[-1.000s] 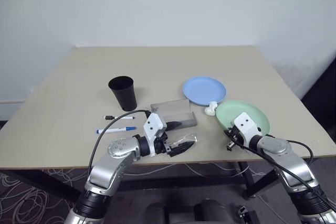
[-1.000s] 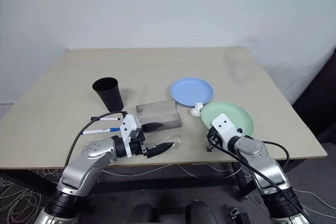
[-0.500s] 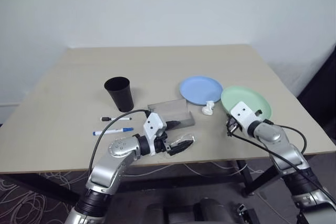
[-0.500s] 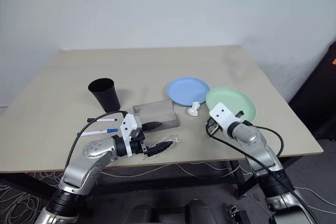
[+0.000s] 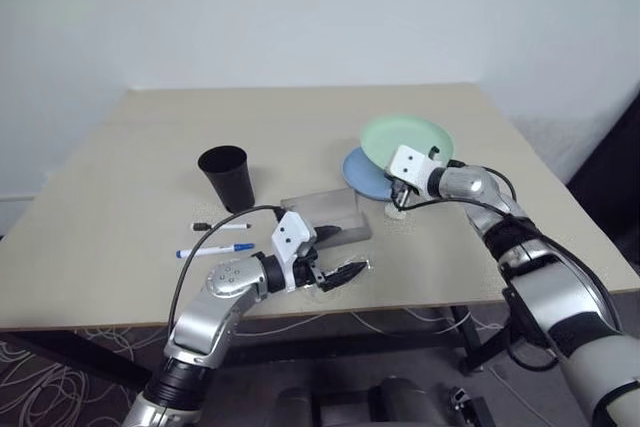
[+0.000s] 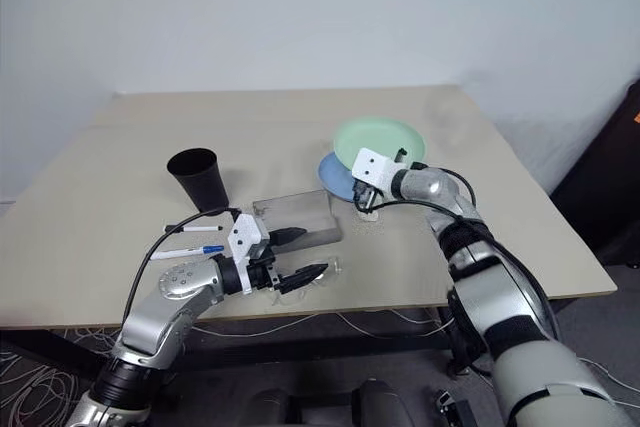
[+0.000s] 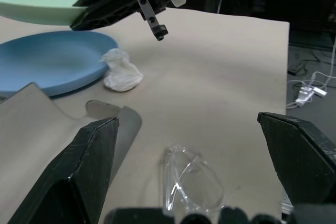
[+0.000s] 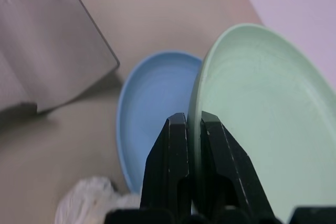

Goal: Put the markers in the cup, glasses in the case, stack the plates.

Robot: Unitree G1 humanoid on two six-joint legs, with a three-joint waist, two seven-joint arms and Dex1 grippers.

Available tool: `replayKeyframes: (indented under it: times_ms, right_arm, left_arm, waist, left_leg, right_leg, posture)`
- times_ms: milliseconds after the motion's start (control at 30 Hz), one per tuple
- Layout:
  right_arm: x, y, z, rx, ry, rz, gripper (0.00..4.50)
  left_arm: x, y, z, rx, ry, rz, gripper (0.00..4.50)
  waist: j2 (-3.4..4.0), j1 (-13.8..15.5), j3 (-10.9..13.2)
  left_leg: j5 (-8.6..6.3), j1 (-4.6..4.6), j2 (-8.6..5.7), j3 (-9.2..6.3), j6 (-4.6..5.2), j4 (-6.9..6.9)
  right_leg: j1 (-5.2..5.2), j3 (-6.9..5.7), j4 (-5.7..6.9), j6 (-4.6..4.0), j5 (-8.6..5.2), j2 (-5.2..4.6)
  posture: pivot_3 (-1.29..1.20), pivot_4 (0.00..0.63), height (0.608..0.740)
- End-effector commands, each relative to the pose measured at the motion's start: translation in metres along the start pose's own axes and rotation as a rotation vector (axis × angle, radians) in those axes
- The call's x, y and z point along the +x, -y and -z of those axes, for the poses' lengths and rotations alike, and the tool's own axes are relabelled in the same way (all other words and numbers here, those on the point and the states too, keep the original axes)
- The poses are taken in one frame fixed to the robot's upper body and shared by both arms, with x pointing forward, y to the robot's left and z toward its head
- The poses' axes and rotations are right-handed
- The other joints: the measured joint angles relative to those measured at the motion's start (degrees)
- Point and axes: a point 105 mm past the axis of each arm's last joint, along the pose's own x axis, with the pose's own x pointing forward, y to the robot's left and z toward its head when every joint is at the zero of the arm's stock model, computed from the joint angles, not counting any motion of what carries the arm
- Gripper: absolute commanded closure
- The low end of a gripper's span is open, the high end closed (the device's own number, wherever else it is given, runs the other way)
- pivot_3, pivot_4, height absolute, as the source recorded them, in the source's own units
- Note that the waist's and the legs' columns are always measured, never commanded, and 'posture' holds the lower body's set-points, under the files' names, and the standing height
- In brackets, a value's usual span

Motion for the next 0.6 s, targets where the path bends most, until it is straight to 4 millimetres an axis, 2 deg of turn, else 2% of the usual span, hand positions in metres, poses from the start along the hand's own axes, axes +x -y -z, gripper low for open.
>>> replayKeyframes:
  times_ms: [33, 133, 400, 433, 600]
  right_arm:
    - [0.0011, 0.0155, -0.0192, 0.019, 0.051, 0.006, 3.92]
    - [0.0014, 0.0159, -0.0225, 0.032, 0.069, -0.002, 3.09]
    - [-0.0034, 0.0201, -0.0214, 0.042, 0.103, 0.030, 0.21]
    - [-0.0035, 0.0201, -0.0214, 0.042, 0.103, 0.030, 0.02]
    - [-0.0035, 0.0201, -0.0214, 0.043, 0.104, 0.030, 0.02]
  left_arm:
    - [-0.0031, -0.0003, -0.0163, 0.054, 0.051, -0.027, 0.00]
    - [-0.0060, -0.0007, -0.0159, 0.052, 0.052, -0.044, 0.00]
    - [-0.0076, 0.0014, -0.0142, 0.048, 0.047, -0.047, 0.00]
    - [-0.0076, 0.0014, -0.0142, 0.048, 0.047, -0.048, 0.00]
    - [-0.0076, 0.0014, -0.0142, 0.048, 0.047, -0.048, 0.00]
  waist:
    - [0.01, -0.02, 0.01]
    - [0.01, 0.00, 0.00]
    - [0.03, -0.02, 0.01]
    - [0.04, -0.03, 0.01]
    - [0.05, -0.02, 0.01]
  left_leg:
    - [0.00, 0.00, 0.00, 0.00, 0.00, 0.00]
    - [-0.01, 0.00, 0.00, 0.00, 0.01, 0.02]
    - [0.00, 0.03, 0.01, 0.01, 0.01, 0.02]
    - [0.00, 0.04, 0.01, 0.01, 0.01, 0.02]
    - [0.00, 0.04, 0.01, 0.01, 0.01, 0.02]
  right_leg:
    - [0.00, 0.00, 0.00, 0.00, 0.00, -0.01]
    - [0.01, 0.00, 0.00, 0.00, 0.00, -0.02]
    - [0.00, 0.01, 0.05, 0.00, 0.00, 0.00]
    - [0.00, 0.01, 0.06, 0.00, 0.00, 0.00]
    - [0.00, 0.01, 0.07, 0.00, 0.00, 0.00]
  posture:
    - [0.00, 0.000, 0.740]
    - [0.00, 0.000, 0.740]
    - [0.00, 0.000, 0.740]
    - [0.00, 0.000, 0.740]
    - [0.00, 0.000, 0.740]
